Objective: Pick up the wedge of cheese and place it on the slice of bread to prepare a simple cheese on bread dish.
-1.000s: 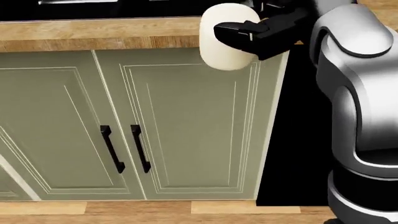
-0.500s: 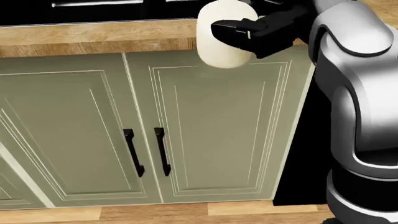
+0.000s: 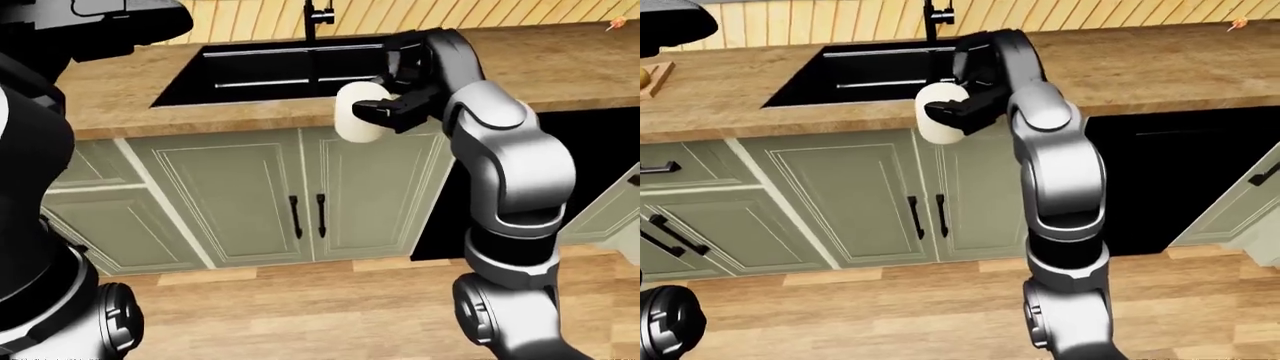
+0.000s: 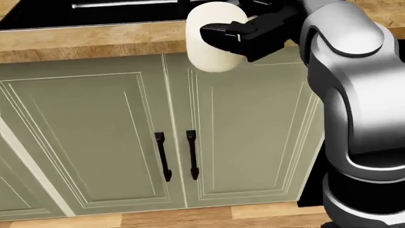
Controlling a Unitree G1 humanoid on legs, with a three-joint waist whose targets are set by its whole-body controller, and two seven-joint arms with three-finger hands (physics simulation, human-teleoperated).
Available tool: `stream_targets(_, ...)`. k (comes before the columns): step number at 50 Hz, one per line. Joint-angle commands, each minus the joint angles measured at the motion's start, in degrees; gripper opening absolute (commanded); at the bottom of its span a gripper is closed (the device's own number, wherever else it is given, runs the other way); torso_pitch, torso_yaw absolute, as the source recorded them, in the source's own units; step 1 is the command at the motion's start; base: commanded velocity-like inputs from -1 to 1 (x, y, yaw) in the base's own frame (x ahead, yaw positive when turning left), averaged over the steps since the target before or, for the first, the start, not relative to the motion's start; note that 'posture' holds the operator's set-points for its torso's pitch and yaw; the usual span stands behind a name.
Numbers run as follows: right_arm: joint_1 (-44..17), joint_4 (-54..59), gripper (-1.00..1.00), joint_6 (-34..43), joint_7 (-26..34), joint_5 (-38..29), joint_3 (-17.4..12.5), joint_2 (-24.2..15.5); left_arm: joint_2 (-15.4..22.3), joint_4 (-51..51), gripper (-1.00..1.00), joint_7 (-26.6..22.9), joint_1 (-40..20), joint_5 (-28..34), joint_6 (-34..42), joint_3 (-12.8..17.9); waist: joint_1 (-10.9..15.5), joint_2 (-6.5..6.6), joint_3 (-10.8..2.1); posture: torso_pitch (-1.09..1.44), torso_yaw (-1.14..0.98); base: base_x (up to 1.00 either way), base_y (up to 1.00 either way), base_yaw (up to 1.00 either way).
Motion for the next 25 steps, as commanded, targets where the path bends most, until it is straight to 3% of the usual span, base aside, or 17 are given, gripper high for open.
stream_targets(1, -2.0, -1.5, -1.0, -2.3, -0.4, -0.5, -0.7, -0.4, 0.8, -0.4, 1.0, -0.4, -1.5, 0.1, -1.6, 0.3, 0.3, -0.13, -1.96, 0.0, 0.0, 0.0, 0.35, 0.0)
stream_targets(2, -2.0, -1.6, -1.0, -2.3, -0.3, -0.5, -0.7, -0.4, 1.0, -0.3, 1.0, -0.3, -1.9, -0.1, -1.5, 0.5, -0.2, 0.99, -1.66, 0.0, 0.0, 0.0, 0.35, 0.0)
stream_targets(3, -1.9, -1.3, -1.0, -2.7, -0.2, -0.6, -0.8, -0.4, 1.2, -0.1, 1.0, -0.3, -2.0, -0.1, -1.5, 0.6, 0.2, 0.12, -1.85, 0.0, 0.0, 0.0, 0.35, 0.0)
stream_targets(6, -1.8, -1.2, -1.0, -2.6, -0.3, -0.7, -0.7, -0.3, 1.1, -0.2, 1.0, -0.2, -1.8, 0.0, -1.7, 0.3, 0.4, 0.37, -2.51, 0.0, 0.0, 0.0, 0.35, 0.0)
stream_targets(9, -1.8, -1.8, -1.0, -2.2, -0.2, -0.9, -0.7, -0.2, 1.4, -0.1, 1.0, -0.2, -1.9, -0.5, -1.5, 0.9, 0.4, 2.17, -1.43, 0.0, 0.0, 0.0, 0.36, 0.0)
stream_targets(11, -1.7, -2.5, -1.0, -1.7, -0.1, -0.9, -0.8, -0.3, 1.9, -0.5, 1.0, 0.3, -2.0, -1.1, -1.0, 1.3, 0.1, 4.28, -1.16, 0.0, 0.0, 0.0, 0.36, 0.0)
stream_targets(12, -1.8, -3.2, -1.0, -1.1, 0.0, -0.9, -0.7, -0.3, 2.0, -0.8, 1.0, 0.5, -2.0, -1.5, -0.9, 1.4, -0.1, 6.14, -1.55, 0.0, 0.0, 0.0, 0.36, 0.0)
stream_targets(13, -1.9, -3.5, -1.0, -0.8, 0.0, -1.0, -0.8, -0.4, 2.1, -0.8, 1.0, 0.6, -1.9, -1.6, -1.0, 1.3, -0.2, 8.99, -2.25, 0.0, 0.0, 0.0, 0.35, 0.0)
stream_targets(14, -1.9, -3.6, -1.0, -0.7, 0.0, -1.0, -0.7, -0.4, 2.1, -0.8, 1.0, 0.7, -1.8, -1.7, -1.1, 1.2, 0.0, 7.0, -1.88, 0.0, 0.0, 0.0, 0.34, 0.0)
stream_targets(15, -1.9, -3.6, -1.0, -0.8, 0.1, -1.0, -0.7, -0.4, 2.1, -0.7, 1.0, 0.7, -1.7, -1.8, -1.3, 1.2, -0.2, 7.62, -1.42, 0.0, 0.0, 0.0, 0.35, 0.0)
stream_targets(16, -1.8, -3.5, -1.0, -1.0, 0.1, -1.0, -0.8, -0.4, 2.2, -0.7, 1.0, 0.8, -1.7, -1.8, -1.3, 1.1, 0.0, 7.17, -1.31, 0.0, 0.0, 0.0, 0.35, 0.0)
stream_targets(25, -1.7, -3.2, -1.0, -1.3, 0.2, -1.2, -0.8, -0.3, 2.3, -0.6, 1.0, 1.0, -1.7, -2.1, -1.4, 1.0, -0.2, 1.56, -1.1, 0.0, 0.0, 0.0, 0.36, 0.0)
